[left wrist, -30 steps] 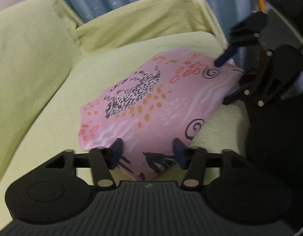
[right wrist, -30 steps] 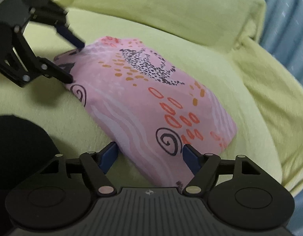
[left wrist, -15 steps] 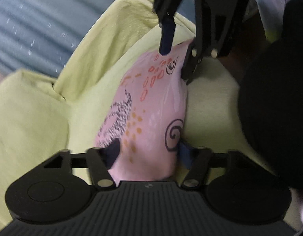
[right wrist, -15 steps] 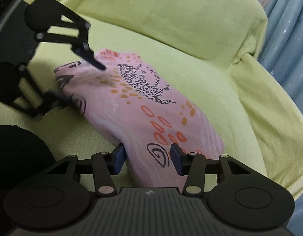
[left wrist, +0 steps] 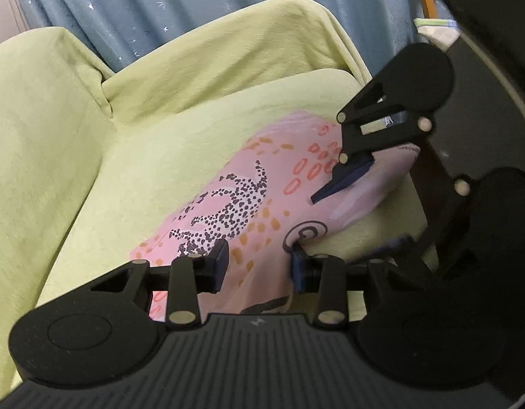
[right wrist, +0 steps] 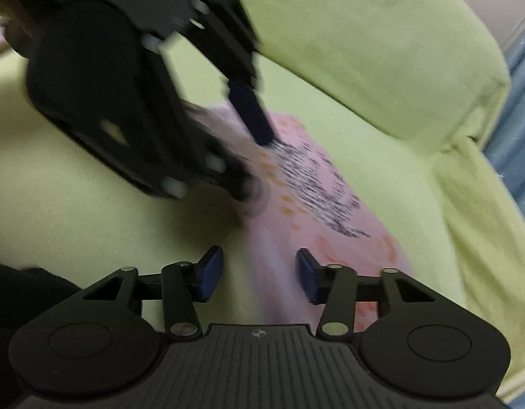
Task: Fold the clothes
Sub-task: 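Grasp the pants corner with the left gripper while the right gripper grasps the other corner, then lift the pink pants with both grippers and carry them to the chair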
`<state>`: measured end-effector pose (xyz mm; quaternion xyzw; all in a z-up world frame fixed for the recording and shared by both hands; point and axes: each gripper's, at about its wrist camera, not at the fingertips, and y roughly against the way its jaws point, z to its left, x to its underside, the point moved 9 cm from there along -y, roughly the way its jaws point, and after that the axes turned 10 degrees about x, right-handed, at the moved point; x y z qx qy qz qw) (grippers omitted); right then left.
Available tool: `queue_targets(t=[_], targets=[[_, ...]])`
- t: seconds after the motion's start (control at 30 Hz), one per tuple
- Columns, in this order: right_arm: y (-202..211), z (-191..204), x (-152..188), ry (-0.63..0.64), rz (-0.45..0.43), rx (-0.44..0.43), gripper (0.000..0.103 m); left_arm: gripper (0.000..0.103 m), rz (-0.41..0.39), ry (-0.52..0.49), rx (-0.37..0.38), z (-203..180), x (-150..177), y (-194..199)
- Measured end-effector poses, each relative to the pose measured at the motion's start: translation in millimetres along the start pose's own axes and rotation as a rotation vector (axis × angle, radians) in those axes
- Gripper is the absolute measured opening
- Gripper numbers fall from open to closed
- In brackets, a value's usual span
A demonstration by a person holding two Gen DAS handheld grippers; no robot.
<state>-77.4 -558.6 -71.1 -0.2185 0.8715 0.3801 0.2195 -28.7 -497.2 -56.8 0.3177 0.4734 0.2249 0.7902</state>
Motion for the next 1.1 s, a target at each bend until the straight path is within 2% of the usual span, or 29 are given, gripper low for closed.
queue_targets(t=[0.07, 0.17, 0.27, 0.33, 0.37, 0.4, 0.5, 0.6, 0.73, 0.87, 0.97, 1.1], targets=[[-3, -10, 14, 0.038, 0.016, 0.059, 0.044, 0.039, -0.003, 0.005, 0.004, 2, 0, 1], [-2, -20, 37, 0.115, 0.027, 0.111, 0.044, 0.048, 0.032, -0.123, -0.057, -15, 11, -2], [-2, -19, 47, 0.156, 0.033, 0.129, 0.043, 0.049, 0.055, -0.257, -0.143, -29, 22, -4], [-3, -16, 49, 0.180, 0.027, 0.130, 0.039, 0.048, 0.066, -0.288, -0.166, -30, 24, -6], [-4, -14, 48, 0.190, 0.024, 0.128, 0.033, 0.044, 0.077, -0.302, -0.170, -31, 23, -8], [-5, -11, 48, 0.200, 0.022, 0.128, 0.023, 0.033, 0.094, -0.314, -0.169, -30, 23, -11], [-6, -11, 48, 0.203, 0.012, 0.135, 0.017, 0.010, 0.137, -0.348, -0.156, -27, 23, -20], [4, -22, 43, 0.169, -0.006, 0.165, 0.014, 0.007, 0.136, -0.386, -0.162, -25, 18, -17], [31, -51, 29, 0.136, -0.035, 0.224, 0.014, 0.007, 0.075, -0.394, -0.196, -9, -8, 9], [70, -90, 19, 0.089, -0.052, 0.303, 0.013, 0.006, -0.033, -0.396, -0.225, 5, -55, 41], [107, -114, 27, 0.048, -0.037, 0.363, 0.013, 0.006, -0.134, -0.388, -0.204, 1, -94, 62], [162, -134, 58, -0.013, 0.023, 0.442, 0.013, 0.006, -0.248, -0.429, -0.139, -25, -142, 74]])
